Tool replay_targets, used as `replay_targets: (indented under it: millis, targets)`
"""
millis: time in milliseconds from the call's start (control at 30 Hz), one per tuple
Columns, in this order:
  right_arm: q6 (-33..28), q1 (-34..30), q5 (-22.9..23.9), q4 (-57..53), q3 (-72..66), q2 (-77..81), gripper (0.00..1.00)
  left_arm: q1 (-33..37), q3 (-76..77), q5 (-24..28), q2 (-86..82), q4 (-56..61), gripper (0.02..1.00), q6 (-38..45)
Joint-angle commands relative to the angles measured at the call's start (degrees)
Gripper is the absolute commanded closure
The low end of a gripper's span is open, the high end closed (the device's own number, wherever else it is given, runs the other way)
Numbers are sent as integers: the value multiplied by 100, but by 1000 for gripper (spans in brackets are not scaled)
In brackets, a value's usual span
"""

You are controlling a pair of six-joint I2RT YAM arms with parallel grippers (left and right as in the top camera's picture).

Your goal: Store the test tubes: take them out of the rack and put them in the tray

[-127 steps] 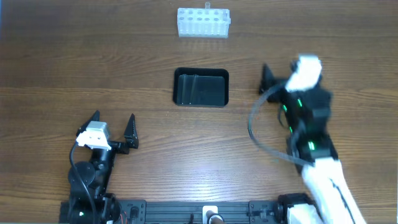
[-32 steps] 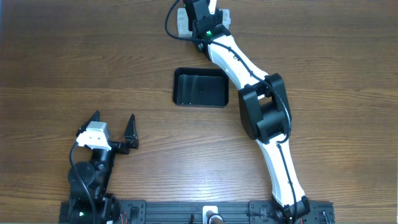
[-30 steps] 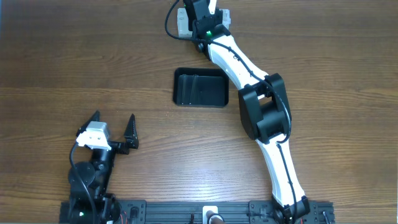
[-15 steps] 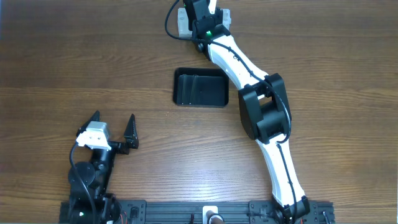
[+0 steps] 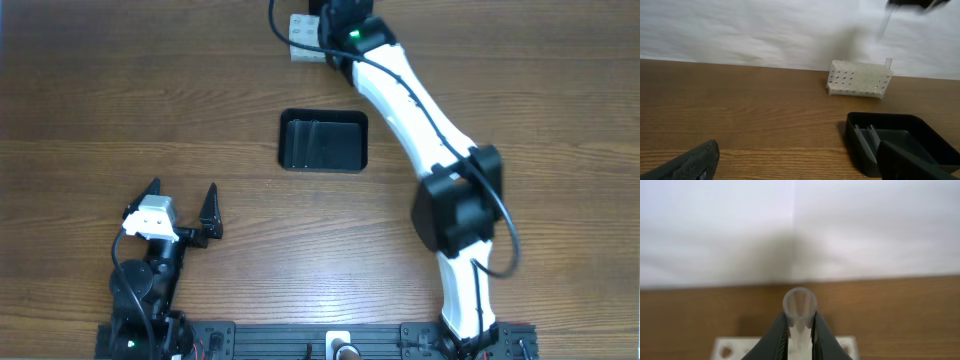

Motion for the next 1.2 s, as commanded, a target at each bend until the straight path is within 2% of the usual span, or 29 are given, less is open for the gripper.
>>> replay_targets:
  millis: [33,233,267,300,333,433,600,1200]
  targets:
    - [348,157,87,-741,160,-894,895,35,-24,74,-46,-20,18,63]
    - [1606,343,-660,-2977,144,-1104,915,35,-24,74,-46,-20,18,63]
    - [1958,369,-1071,-3578,63,-984,917,35,-24,74,-46,-20,18,63]
    - [2074,372,-1281,-3768,-9,-907,919,35,-24,74,-46,-20,18,63]
    - [2162,378,-1703,-3899,-225,-730,921,35,-24,74,-46,-20,18,63]
    - [2188,382,-2146,-3873,-586,-498,915,35,-24,74,-46,-20,18,63]
    - [2490,409,-2194,-3775,-1088,-210,915,35,-24,74,-46,-20,20,63]
    - [2570,562,-2094,-3174,-1733,63,884,35,-24,74,-46,-20,18,63]
